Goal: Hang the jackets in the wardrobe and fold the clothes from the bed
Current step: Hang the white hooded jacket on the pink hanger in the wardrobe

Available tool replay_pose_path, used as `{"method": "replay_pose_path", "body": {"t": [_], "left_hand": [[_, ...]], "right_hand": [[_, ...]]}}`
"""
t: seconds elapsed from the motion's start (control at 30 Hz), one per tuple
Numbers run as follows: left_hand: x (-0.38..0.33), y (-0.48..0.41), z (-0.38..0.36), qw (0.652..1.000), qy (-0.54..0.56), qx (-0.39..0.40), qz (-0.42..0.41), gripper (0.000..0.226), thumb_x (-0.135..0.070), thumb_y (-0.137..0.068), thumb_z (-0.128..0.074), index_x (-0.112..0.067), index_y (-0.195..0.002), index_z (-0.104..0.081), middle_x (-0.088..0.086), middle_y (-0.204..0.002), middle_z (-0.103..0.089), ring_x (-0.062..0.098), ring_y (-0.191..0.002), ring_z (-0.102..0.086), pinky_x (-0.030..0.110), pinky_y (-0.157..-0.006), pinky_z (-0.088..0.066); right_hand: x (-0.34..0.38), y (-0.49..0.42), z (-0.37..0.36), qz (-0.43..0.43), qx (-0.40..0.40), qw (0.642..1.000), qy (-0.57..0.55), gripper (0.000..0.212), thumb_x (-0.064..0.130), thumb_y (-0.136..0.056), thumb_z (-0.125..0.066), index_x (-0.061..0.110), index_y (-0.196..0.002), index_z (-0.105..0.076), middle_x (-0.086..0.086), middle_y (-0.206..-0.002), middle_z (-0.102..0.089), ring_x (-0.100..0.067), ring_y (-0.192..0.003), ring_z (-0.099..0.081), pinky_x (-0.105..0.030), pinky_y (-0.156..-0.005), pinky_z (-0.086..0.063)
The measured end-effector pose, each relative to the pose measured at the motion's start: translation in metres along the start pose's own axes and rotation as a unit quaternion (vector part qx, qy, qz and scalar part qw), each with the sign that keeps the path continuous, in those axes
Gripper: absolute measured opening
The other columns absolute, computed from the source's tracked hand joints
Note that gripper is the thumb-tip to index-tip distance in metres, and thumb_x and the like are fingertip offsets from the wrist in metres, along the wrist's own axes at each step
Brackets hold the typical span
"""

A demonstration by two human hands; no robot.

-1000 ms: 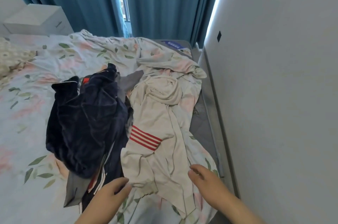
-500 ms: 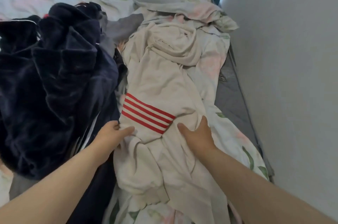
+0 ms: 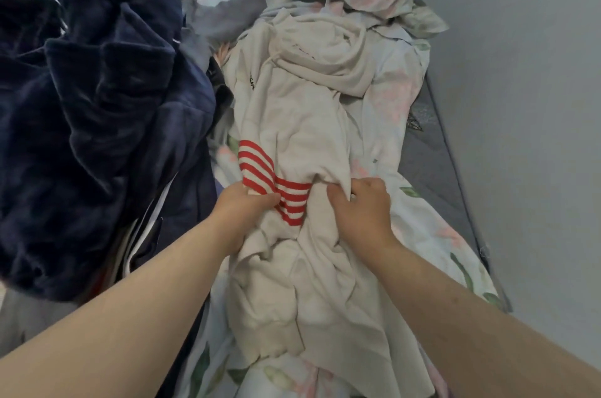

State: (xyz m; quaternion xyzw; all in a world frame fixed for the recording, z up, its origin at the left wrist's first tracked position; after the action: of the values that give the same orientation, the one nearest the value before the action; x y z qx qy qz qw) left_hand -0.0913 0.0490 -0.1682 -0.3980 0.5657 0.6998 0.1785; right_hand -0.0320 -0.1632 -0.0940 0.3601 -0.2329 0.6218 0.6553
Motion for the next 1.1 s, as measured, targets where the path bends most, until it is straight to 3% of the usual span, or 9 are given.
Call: {"method": "replay_pose_path", "body": {"t": [0.07, 0.13, 0.27, 0.47, 0.67, 0.87, 0.97, 1.03, 1.1], "left_hand": [[0.015, -0.001, 0.005, 0.995, 0.078, -0.035, 0.048, 0.039, -0.022, -0.074, -0.085, -0.01, -0.106, -0.066, 0.009, -0.095, -0.076, 0.026, -0.082, -0.074, 0.037, -0.075, -0.06], [0.029, -0.001, 0.007, 0.991, 0.08, -0.051, 0.099, 0.051, -0.027, -0.073, -0.086, -0.006, -0.112, -0.061, 0.01, -0.093, -0.074, 0.027, -0.078, -0.073, 0.037, -0.071, -0.06], [0.063, 0.021, -0.005, 0.985, 0.021, -0.01, 0.169, 0.027, -0.022, -0.089, -0.07, -0.002, -0.105, -0.064, 0.01, -0.063, -0.071, 0.026, -0.059, -0.067, 0.025, -0.041, -0.05], [0.129, 0.088, -0.007, 0.962, 0.067, 0.072, 0.253, 0.034, -0.025, -0.086, -0.071, 0.003, -0.105, -0.071, 0.021, -0.095, -0.074, 0.034, -0.077, -0.072, 0.046, -0.077, -0.057], [0.161, 0.173, -0.002, 0.962, -0.03, 0.075, 0.259, 0.023, -0.011, -0.085, -0.069, -0.004, -0.107, -0.066, 0.013, -0.094, -0.076, 0.031, -0.082, -0.074, 0.039, -0.073, -0.057], [0.217, 0.273, -0.013, 0.9, -0.158, 0.195, 0.357, 0.041, 0.004, -0.067, -0.068, -0.001, -0.108, -0.07, 0.01, -0.098, -0.076, 0.03, -0.096, -0.071, 0.039, -0.092, -0.053], [0.234, 0.294, -0.018, 0.87, -0.214, 0.255, 0.364, 0.065, -0.002, -0.055, -0.073, -0.005, -0.119, -0.064, 0.001, -0.104, -0.074, 0.021, -0.104, -0.067, 0.027, -0.089, -0.052], [0.228, 0.294, -0.022, 0.874, -0.209, 0.28, 0.339, 0.083, -0.014, -0.057, -0.086, -0.016, -0.132, -0.052, -0.011, -0.118, -0.066, 0.013, -0.117, -0.058, 0.023, -0.098, -0.044], [0.217, 0.284, -0.022, 0.894, -0.149, 0.27, 0.326, 0.076, -0.032, -0.057, -0.093, -0.021, -0.123, -0.057, -0.01, -0.118, -0.069, 0.012, -0.113, -0.063, 0.026, -0.096, -0.047]], "right_hand": [[-0.002, 0.01, -0.01, -0.025, 0.058, 0.99, -0.124, 0.019, 0.022, -0.096, -0.054, 0.021, -0.081, -0.065, 0.001, -0.085, -0.066, -0.002, -0.073, -0.058, -0.019, -0.064, -0.045], [-0.016, 0.02, -0.009, -0.074, 0.059, 0.978, -0.184, 0.014, 0.018, -0.095, -0.054, 0.017, -0.088, -0.066, 0.004, -0.086, -0.068, -0.006, -0.075, -0.06, -0.012, -0.059, -0.045], [-0.05, 0.056, -0.002, -0.135, 0.026, 0.973, -0.184, 0.002, 0.02, -0.091, -0.062, 0.021, -0.093, -0.062, 0.006, -0.088, -0.066, -0.008, -0.079, -0.062, -0.012, -0.055, -0.044], [-0.085, 0.129, -0.003, -0.196, 0.067, 0.955, -0.212, 0.008, 0.027, -0.091, -0.063, 0.027, -0.086, -0.069, 0.01, -0.078, -0.07, 0.002, -0.068, -0.064, -0.009, -0.054, -0.044], [-0.113, 0.196, 0.037, -0.244, 0.135, 0.953, -0.122, 0.026, 0.037, -0.09, -0.063, 0.018, -0.073, -0.066, 0.006, -0.073, -0.066, -0.011, -0.071, -0.058, -0.027, -0.065, -0.045], [-0.151, 0.276, 0.074, -0.27, 0.277, 0.921, -0.044, 0.027, 0.031, -0.088, -0.067, 0.022, -0.064, -0.059, 0.013, -0.065, -0.061, 0.0, -0.066, -0.053, -0.011, -0.051, -0.037], [-0.163, 0.3, 0.081, -0.252, 0.335, 0.908, 0.002, 0.011, 0.039, -0.084, -0.067, 0.033, -0.094, -0.066, 0.023, -0.093, -0.064, 0.004, -0.092, -0.057, -0.001, -0.063, -0.04], [-0.173, 0.299, 0.086, -0.235, 0.358, 0.901, 0.075, 0.009, 0.043, -0.086, -0.061, 0.037, -0.092, -0.062, 0.019, -0.097, -0.062, -0.002, -0.096, -0.056, -0.003, -0.063, -0.039], [-0.176, 0.29, 0.091, -0.24, 0.379, 0.884, 0.132, 0.005, 0.039, -0.081, -0.058, 0.041, -0.085, -0.061, 0.019, -0.09, -0.062, -0.004, -0.092, -0.057, -0.006, -0.068, -0.041]]}}
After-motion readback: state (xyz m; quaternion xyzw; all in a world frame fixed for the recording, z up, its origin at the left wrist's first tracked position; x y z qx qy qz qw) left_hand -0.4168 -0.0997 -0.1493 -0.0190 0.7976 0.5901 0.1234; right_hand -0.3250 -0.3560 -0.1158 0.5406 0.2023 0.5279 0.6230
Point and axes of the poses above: each hand's wrist, its own y-axis away from the middle knuckle, its own z-axis out of the back of the hand, x = y × z, the point moved 9 cm from there along -y, towards the middle knuckle
